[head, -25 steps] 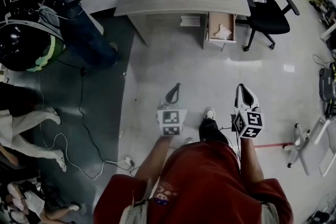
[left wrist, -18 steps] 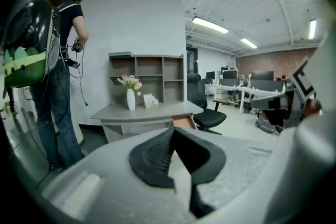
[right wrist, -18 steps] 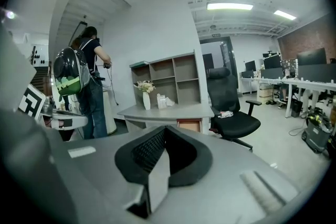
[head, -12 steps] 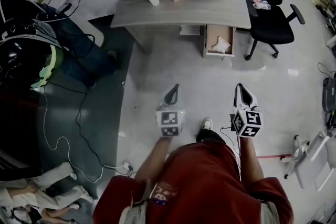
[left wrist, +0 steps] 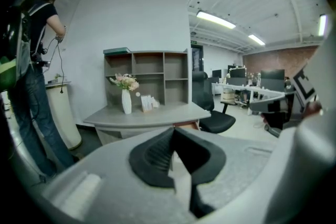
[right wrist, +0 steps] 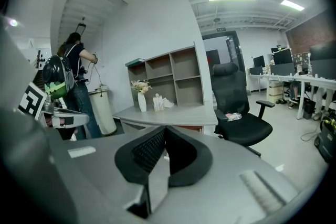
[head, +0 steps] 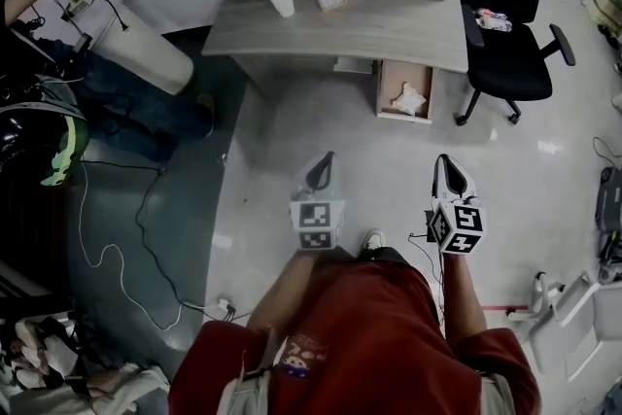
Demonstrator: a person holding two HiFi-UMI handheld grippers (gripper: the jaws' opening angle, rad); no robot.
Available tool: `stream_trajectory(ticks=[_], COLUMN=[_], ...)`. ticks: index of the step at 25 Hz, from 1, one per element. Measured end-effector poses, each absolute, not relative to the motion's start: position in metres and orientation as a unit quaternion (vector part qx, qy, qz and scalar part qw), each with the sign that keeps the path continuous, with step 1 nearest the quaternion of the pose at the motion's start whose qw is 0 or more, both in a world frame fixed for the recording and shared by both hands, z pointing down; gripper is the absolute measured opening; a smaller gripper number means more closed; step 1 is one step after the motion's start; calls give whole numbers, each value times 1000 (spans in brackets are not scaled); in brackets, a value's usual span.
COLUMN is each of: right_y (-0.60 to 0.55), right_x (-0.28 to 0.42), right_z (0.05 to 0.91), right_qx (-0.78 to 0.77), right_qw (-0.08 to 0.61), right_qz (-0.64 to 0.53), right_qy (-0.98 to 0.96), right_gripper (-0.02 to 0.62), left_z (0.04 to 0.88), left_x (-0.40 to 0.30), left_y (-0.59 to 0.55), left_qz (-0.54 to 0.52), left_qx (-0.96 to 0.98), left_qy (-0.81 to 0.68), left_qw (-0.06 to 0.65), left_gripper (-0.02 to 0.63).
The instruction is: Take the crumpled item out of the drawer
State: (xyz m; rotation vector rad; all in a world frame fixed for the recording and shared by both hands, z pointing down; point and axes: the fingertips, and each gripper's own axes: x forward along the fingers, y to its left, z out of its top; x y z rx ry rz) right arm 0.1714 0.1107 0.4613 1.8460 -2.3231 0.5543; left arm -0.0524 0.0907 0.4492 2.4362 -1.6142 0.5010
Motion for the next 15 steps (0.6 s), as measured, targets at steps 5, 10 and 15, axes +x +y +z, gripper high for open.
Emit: stream_trajectory(ticks=[5,10,15], right_y=[92,75,52], right_x=[179,183,182], right_z=[468,474,484], right_qx=[611,618,625], right_qw=[66,66,73], right_qz=[185,192,196], right_qy=[-767,-760,-752], right_gripper=[2,2,2], left_z=[456,465,477], left_x=[-47,-42,-41], left_y=[72,51,18], left_qz=[173,174,171], left_qx=[818,823,829], left_qy=[-540,-532,-522], left_qw=[93,98,101], left_gripper=[-3,-3,-3])
